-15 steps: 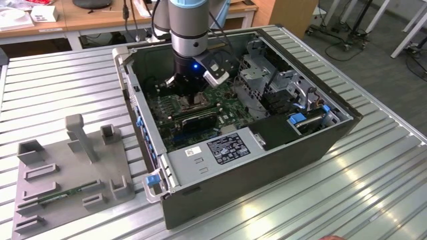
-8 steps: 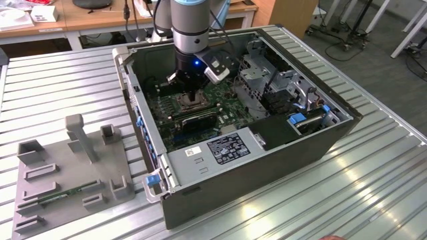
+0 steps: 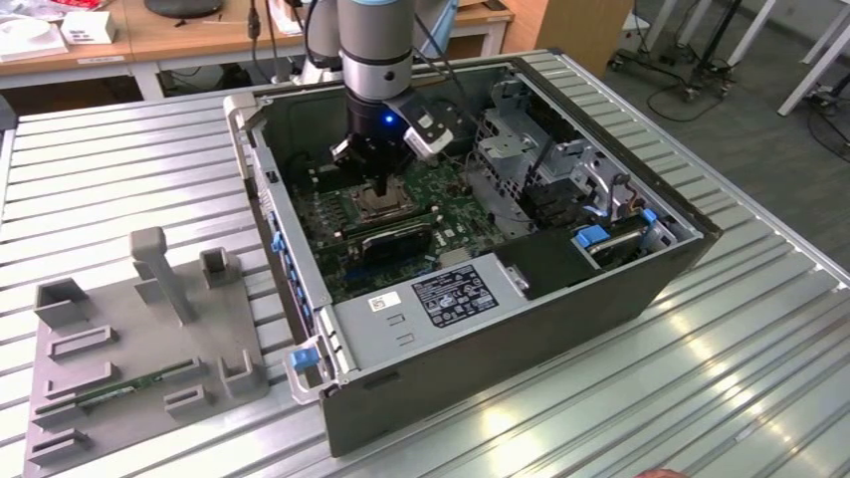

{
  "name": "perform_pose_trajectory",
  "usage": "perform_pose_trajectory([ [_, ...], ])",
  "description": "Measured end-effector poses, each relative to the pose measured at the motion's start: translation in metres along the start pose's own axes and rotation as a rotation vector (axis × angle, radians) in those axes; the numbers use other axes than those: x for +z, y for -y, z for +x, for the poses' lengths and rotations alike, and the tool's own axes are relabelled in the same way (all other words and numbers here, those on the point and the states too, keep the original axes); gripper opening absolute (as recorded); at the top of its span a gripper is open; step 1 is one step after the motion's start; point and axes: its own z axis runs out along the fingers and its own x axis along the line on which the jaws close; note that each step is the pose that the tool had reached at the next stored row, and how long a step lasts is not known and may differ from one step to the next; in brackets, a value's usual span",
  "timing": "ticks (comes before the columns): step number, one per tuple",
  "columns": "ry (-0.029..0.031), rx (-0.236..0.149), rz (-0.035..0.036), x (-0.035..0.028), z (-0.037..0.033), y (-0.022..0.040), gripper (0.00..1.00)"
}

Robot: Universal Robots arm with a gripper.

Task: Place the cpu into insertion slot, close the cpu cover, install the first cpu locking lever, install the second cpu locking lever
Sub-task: 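Install the second cpu locking lever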

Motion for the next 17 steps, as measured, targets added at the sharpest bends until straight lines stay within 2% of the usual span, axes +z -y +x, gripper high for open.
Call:
perform_pose_trajectory([
  [5, -0.0001, 0.0, 0.0, 0.0008, -0.0065, -0.0026, 0.11],
  [8, -0.0001, 0.0, 0.0001, 0.0005, -0.0067, -0.0029, 0.11],
  [12, -0.0041, 0.0, 0.0003, -0.0047, -0.0073, -0.0033, 0.11],
  [17, -0.0043, 0.0, 0.0002, -0.0056, -0.0075, -0.0034, 0.11],
])
